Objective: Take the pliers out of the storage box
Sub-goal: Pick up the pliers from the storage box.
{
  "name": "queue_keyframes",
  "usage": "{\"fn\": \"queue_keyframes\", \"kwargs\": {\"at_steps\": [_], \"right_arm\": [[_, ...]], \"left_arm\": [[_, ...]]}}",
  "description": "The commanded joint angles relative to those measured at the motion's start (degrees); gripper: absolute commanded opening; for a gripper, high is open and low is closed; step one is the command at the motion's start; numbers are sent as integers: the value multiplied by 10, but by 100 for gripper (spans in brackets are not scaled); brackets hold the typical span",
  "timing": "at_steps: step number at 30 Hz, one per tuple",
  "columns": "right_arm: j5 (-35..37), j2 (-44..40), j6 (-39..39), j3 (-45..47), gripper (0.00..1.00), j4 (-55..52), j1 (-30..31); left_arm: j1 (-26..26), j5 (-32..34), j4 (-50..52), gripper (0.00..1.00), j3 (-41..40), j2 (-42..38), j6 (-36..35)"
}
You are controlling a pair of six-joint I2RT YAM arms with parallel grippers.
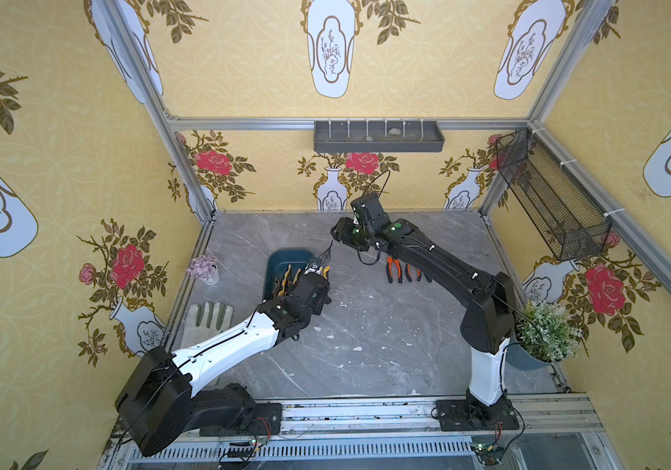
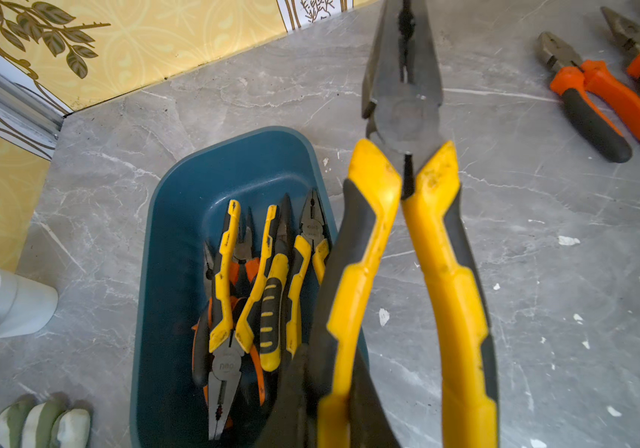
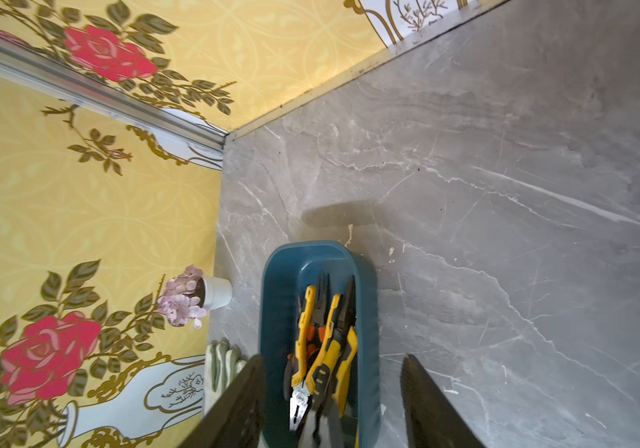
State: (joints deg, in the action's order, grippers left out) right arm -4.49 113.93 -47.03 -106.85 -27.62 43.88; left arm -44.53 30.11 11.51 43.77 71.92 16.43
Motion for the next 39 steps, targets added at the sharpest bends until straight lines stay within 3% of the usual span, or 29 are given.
{"fn": "queue_keyframes", "kwargs": {"at_steps": [1,9,16,20,37,39], "right_arm": [[-49,33,6,-46,56,-47,7],[-81,85,8,-121,56,-106,31],[-58,84,-16,-124,51,-154,44],[-46,80,-21,-123,41,-170,49],[-33,56,-51,-91,26,-186,53],[-39,59,-44,-90,6,-185,54]], "left_arm": [[0,-4,-56,0,-8,-9,-6],[-11,7,-56,0,2,7,-15],[-17,16,-50,0,11,20,-17],[-18,18,-49,0,12,21,-16],[-21,25,-45,0,19,31,-16],[-21,23,-45,0,21,32,-17]]}}
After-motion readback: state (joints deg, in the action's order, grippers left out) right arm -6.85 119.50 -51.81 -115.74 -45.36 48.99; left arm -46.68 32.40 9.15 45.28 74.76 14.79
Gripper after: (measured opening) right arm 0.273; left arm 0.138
